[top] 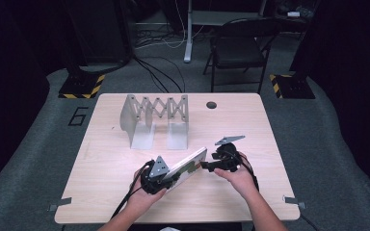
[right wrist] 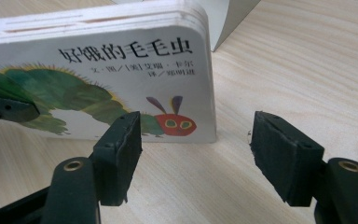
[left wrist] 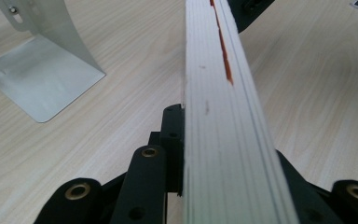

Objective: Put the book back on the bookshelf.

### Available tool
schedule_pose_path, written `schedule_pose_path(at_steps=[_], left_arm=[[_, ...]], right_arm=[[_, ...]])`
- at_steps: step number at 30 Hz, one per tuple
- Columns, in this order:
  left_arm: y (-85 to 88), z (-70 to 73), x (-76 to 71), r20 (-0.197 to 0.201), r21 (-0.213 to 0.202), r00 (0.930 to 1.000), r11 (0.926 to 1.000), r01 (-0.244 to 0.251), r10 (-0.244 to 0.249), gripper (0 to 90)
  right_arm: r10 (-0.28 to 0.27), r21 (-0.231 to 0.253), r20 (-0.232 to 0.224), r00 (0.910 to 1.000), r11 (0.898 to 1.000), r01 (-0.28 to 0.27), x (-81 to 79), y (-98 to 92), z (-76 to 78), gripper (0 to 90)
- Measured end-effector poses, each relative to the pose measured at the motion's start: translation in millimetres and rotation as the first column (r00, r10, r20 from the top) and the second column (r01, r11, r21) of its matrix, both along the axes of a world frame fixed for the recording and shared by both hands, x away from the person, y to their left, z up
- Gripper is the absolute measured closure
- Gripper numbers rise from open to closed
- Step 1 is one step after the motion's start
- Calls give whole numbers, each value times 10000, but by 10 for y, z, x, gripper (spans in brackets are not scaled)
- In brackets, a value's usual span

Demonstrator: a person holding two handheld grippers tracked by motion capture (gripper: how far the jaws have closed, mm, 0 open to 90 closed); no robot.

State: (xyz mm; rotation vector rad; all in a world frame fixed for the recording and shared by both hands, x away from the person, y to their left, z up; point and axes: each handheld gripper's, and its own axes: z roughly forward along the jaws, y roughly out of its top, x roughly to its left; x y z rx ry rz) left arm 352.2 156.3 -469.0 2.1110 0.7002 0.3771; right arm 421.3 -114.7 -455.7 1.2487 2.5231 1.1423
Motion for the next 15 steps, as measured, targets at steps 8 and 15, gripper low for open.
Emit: schedule_pose_path(at_steps=[8, 15], left_arm=[[64, 46, -2, -37, -93, 9998, 9998, -177, 176, 755], [111, 93, -9, 0, -187, 9997, 9995, -261, 261, 755]], right_arm=[[-3, -20, 15, 10000, 10000, 3, 2, -2, -1, 332], [-6, -27, 16, 10000, 10000, 6, 2, -3, -1, 332]])
